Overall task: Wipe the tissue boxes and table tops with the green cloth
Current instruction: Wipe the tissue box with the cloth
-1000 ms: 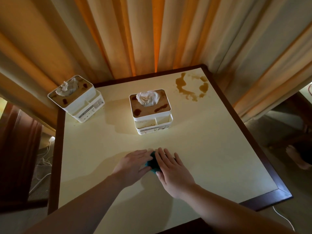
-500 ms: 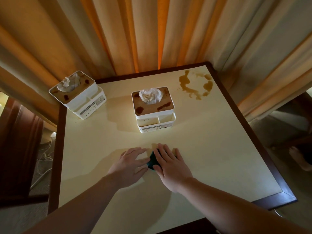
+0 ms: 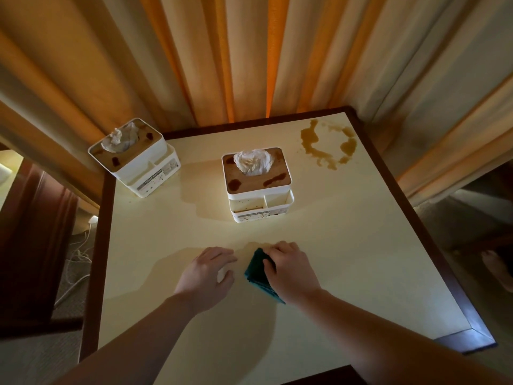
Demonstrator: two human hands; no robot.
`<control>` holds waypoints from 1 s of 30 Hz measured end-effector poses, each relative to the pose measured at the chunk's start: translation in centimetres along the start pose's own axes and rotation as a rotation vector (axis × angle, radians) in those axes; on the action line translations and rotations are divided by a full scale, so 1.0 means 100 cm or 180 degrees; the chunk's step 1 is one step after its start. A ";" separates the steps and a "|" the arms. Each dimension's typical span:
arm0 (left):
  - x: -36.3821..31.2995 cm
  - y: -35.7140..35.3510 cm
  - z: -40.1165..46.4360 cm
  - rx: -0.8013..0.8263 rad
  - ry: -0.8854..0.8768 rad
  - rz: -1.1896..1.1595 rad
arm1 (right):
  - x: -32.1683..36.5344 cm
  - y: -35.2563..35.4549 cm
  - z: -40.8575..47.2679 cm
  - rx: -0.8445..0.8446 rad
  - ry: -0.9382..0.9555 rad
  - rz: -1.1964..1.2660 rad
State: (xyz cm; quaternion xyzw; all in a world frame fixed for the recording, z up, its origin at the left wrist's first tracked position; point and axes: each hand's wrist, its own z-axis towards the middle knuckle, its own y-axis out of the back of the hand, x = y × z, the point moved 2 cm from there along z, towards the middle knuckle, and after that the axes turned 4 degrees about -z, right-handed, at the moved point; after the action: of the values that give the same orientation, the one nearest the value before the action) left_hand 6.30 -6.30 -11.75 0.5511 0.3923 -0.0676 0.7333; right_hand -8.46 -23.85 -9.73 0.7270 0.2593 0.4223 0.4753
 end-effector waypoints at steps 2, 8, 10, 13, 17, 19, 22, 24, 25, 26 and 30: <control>-0.001 0.002 0.002 -0.0047 0.0118 -0.0003 | 0.000 0.004 0.000 0.0249 -0.0082 -0.0232; -0.020 0.015 0.019 -0.0267 0.0173 -0.0086 | -0.007 0.012 0.004 0.0486 -0.0277 0.0196; -0.028 0.019 0.029 -0.0354 0.0154 -0.0186 | -0.009 0.020 0.004 0.0512 -0.0319 0.0459; -0.043 0.027 0.046 -0.0506 0.0098 -0.0259 | -0.015 0.036 0.006 0.0438 -0.0466 0.0976; -0.062 0.037 0.074 -0.0699 -0.0042 -0.0355 | -0.019 0.069 0.012 0.0122 -0.0552 0.1454; -0.069 0.043 0.094 -0.0805 -0.0076 -0.0388 | -0.022 0.089 0.017 -0.0105 -0.0573 0.1536; -0.077 0.051 0.129 -0.0864 0.0026 -0.0215 | -0.026 0.118 0.029 -0.0429 -0.0554 0.1649; -0.079 0.056 0.153 -0.0769 0.0184 -0.0054 | -0.028 0.133 0.039 -0.0550 -0.0576 0.1733; -0.079 0.058 0.164 -0.0723 0.0235 0.0013 | -0.029 0.138 0.044 -0.0593 -0.0574 0.1763; -0.080 0.059 0.176 -0.0682 0.0245 0.0089 | -0.031 0.143 0.049 -0.0639 -0.0572 0.1800; -0.086 0.061 0.218 -0.0071 0.0242 0.0533 | -0.037 0.156 0.070 -0.0810 -0.0623 0.1885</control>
State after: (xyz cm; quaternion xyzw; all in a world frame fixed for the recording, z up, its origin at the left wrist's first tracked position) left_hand 14.58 -25.65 0.29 0.5759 0.3731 0.0192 0.7271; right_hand -4.68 -36.48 1.74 0.7427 -0.0648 0.4993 0.4415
